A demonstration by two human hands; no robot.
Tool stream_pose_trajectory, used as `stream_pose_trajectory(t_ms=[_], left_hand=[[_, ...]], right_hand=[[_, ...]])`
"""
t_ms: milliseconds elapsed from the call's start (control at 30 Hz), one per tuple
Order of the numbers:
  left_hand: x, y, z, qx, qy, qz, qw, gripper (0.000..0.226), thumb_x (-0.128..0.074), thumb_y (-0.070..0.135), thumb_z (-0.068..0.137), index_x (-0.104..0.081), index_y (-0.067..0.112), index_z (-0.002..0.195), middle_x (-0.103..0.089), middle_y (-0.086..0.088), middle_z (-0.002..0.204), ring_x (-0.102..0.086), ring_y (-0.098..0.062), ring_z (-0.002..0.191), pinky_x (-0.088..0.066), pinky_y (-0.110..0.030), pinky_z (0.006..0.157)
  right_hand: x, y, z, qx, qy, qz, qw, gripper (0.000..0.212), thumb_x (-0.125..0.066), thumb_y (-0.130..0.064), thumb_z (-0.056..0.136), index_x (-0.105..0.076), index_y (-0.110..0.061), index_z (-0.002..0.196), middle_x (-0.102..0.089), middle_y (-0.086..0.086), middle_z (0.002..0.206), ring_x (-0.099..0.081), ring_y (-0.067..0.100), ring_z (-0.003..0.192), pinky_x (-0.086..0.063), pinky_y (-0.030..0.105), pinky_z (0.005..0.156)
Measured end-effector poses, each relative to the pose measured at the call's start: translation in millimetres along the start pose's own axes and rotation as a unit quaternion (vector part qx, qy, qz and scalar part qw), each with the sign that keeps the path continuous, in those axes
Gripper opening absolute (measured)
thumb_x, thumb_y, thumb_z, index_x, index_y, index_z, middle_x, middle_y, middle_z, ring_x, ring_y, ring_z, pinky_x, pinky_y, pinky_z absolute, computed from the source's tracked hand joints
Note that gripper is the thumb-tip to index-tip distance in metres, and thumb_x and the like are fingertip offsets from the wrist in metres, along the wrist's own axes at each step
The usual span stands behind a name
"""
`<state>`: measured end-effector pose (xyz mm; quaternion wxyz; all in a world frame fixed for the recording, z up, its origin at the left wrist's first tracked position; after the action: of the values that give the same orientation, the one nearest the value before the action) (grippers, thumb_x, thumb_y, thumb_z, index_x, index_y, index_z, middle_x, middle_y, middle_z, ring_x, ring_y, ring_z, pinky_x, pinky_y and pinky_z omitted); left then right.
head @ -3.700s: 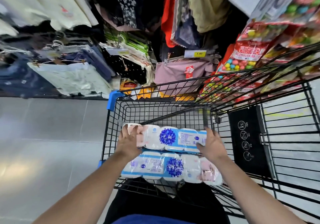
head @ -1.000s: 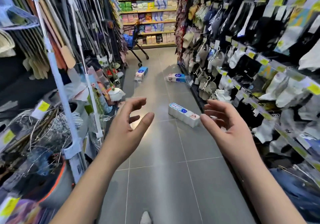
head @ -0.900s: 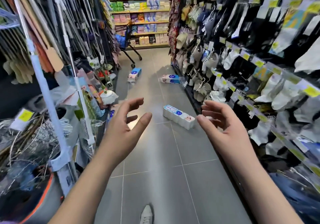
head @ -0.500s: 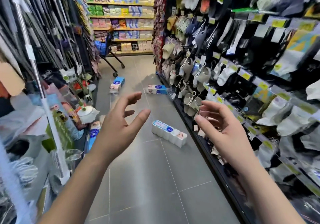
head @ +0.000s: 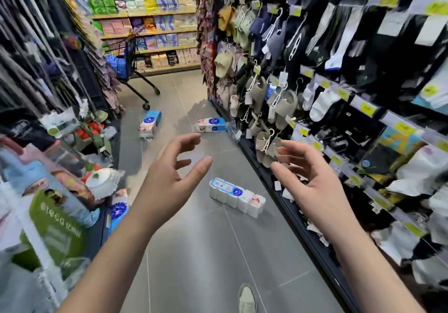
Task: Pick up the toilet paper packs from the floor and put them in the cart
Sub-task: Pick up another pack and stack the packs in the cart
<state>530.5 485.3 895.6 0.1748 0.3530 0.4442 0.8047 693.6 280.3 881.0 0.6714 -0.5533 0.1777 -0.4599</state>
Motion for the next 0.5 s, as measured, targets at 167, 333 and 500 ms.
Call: stream_pose_trajectory(t_ms=[167, 333, 500], left_hand=[[-35, -25, 96, -0.001, -0.019, 0.013, 1.000, 0.042, -0.065, 0.043, 0.089, -0.054, 0.035, 0.128, -0.058, 0.022, 0.129, -0.054, -0.001, 0.124, -0.049, -0.031, 0.102], [-59, -53, 177, 0.007, -0.025, 0.023, 0.999, 0.045, -0.063, 0.049, 0.086, -0.054, 0.035, 0.128, -0.058, 0.020, 0.130, -0.052, -0.001, 0.127, -0.050, -0.035, 0.103], [-76, -94, 240, 0.022, -0.042, 0.025, 0.999, 0.039, -0.066, 0.044, 0.090, -0.054, 0.037, 0.126, -0.058, 0.020, 0.129, -0.053, -0.001, 0.125, -0.050, -0.036, 0.103]], right_hand=[[7, 43, 93, 0.000, 0.010, 0.014, 1.000, 0.038, -0.073, -0.037, 0.088, -0.061, -0.040, 0.124, -0.068, -0.013, 0.122, -0.063, 0.008, 0.117, -0.049, 0.042, 0.105], [5, 87, 181, -0.012, 0.003, 0.011, 1.000, 0.041, -0.075, -0.041, 0.087, -0.061, -0.038, 0.125, -0.068, -0.013, 0.122, -0.064, 0.008, 0.116, -0.050, 0.044, 0.104], [-8, 124, 243, -0.032, -0.001, 0.010, 0.999, 0.039, -0.075, -0.031, 0.090, -0.061, -0.038, 0.126, -0.068, -0.012, 0.121, -0.064, 0.009, 0.115, -0.050, 0.045, 0.104]])
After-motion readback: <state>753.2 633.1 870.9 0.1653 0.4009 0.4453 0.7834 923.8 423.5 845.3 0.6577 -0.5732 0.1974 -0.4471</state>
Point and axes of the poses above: each hand's wrist, its own z-axis towards the middle knuckle, its own x-axis out of the back of the hand, y = z × x, the point moved 8 cm from there along z, towards the middle knuckle
